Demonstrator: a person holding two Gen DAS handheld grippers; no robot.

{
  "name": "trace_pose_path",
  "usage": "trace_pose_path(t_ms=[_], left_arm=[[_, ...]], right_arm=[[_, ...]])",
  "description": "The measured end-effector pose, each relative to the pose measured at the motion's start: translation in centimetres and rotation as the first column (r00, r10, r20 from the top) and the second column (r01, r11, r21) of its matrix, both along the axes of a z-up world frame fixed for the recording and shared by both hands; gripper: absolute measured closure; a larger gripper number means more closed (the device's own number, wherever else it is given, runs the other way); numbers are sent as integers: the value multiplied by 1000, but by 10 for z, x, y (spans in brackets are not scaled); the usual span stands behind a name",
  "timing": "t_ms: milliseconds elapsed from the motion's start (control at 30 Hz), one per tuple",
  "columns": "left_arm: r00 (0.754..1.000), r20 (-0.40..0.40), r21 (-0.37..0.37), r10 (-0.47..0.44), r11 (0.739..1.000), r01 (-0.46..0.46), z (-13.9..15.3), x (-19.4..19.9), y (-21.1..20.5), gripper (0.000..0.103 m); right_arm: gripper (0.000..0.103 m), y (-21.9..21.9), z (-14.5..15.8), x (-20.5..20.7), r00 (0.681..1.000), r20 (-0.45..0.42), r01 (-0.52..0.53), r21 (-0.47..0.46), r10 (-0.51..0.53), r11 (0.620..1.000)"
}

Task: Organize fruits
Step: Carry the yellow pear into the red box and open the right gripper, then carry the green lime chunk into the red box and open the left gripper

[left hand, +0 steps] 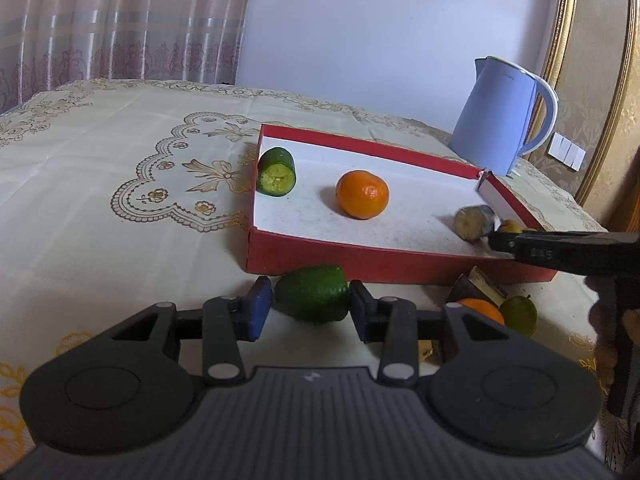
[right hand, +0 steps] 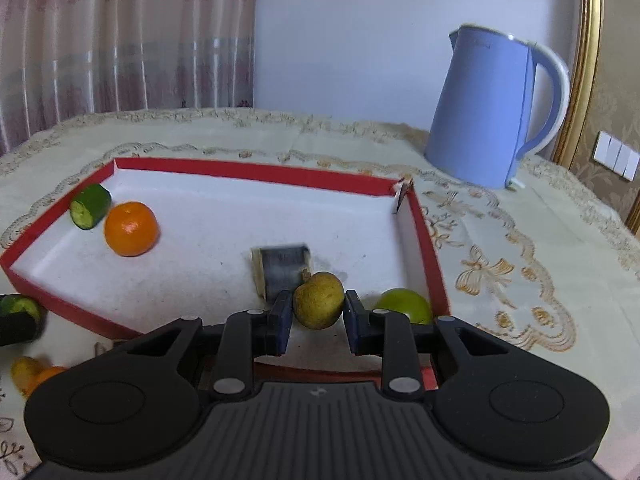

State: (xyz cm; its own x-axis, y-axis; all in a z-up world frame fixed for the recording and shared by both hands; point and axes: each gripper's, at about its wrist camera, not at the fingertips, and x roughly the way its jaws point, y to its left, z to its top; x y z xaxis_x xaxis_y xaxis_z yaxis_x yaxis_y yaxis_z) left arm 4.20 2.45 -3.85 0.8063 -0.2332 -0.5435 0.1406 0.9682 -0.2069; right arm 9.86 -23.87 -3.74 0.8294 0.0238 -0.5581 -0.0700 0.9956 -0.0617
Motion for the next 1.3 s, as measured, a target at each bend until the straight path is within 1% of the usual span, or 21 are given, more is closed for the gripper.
trace_pose_path(t_ms=[133, 233, 367, 400, 433, 533, 567, 633, 733, 800, 900, 933, 967, 1000, 1067, 1100, 1133, 1167, 1233, 1300], left_arm=[[1000, 0, 2, -1, 1000, 1, 0, 0, 0, 65], [1000, 0, 4, -4, 1000, 4, 0, 1, -1, 65], [1000, 0, 5, -4, 1000, 4, 0, 1, -1, 65], [1000, 0, 5, -4, 1000, 4, 0, 1, -1, 65], [1000, 0, 4, -4, 1000, 4, 0, 1, -1, 65], [1000, 0, 12, -4, 1000, 4, 0, 1, -2, 65], [1000, 0, 15, -4, 1000, 4, 0, 1, -3, 65], [1000, 0, 26, -4, 1000, 4, 0, 1, -5, 65], [1000, 0, 34, -4, 999, 4, 1, 1, -6, 65], [1000, 0, 38, -4, 999, 4, 1, 1, -6, 65], [1000, -1, 44, -4, 999, 4, 1, 1, -7, 65], [1000, -1, 46, -5, 999, 5, 1, 1, -7, 63], [1000, -1, 50, -5, 999, 5, 1, 1, -8, 63], [1000, -1, 56, -6, 998, 6, 1, 1, -9, 63], [1000, 0, 73, -8, 997, 8, 1, 1, -11, 62], [1000, 0, 82, -9, 997, 9, 1, 2, -12, 62], [1000, 0, 88, -10, 996, 10, 1, 2, -13, 61], [1000, 0, 98, -11, 995, 11, 1, 2, -15, 61], [1000, 1, 116, -12, 993, 12, 1, 2, -18, 60], [1000, 2, 119, -15, 993, 15, 1, 2, -18, 60]], right_arm=[[76, -7, -1, 3, 1000, -23, 5, 45, -3, 999], [76, -12, 2, -5, 1000, -15, -2, 73, 3, 997], [76, -20, 9, -26, 999, 23, -27, 108, 25, 994], [76, -21, 11, -34, 999, 37, -33, 107, 29, 994], [73, -23, 12, -42, 998, 57, -34, 100, 28, 994], [65, -27, 14, -68, 993, 116, -35, 39, 30, 999], [65, -29, 13, -75, 992, 119, -41, 21, 38, 999], [65, -36, 12, -86, 991, 119, -58, 25, 54, 998], [65, -44, 5, -92, 994, 87, -64, 36, 61, 997], [65, -48, 1, -93, 996, 81, -37, 47, 33, 998], [64, -53, -7, -88, 999, 45, 3, 64, -6, 998], [61, -54, -9, -86, 999, 38, 19, 66, -22, 998], [51, -55, -11, -85, 999, 25, 29, 66, -31, 997], [45, -57, -13, -82, 999, 5, 34, 73, -34, 997], [18, -60, -15, -80, 999, -11, 53, 90, -52, 995], [13, -62, -15, -80, 998, -14, 55, 99, -54, 994], [3, -64, -16, -80, 998, -20, 57, 108, -55, 993], [0, -66, -18, -77, 998, -38, 55, 117, -51, 992], [0, -63, -18, -76, 998, -48, 54, 103, -49, 993], [0, -61, -19, -77, 997, -51, 54, 94, -50, 994]])
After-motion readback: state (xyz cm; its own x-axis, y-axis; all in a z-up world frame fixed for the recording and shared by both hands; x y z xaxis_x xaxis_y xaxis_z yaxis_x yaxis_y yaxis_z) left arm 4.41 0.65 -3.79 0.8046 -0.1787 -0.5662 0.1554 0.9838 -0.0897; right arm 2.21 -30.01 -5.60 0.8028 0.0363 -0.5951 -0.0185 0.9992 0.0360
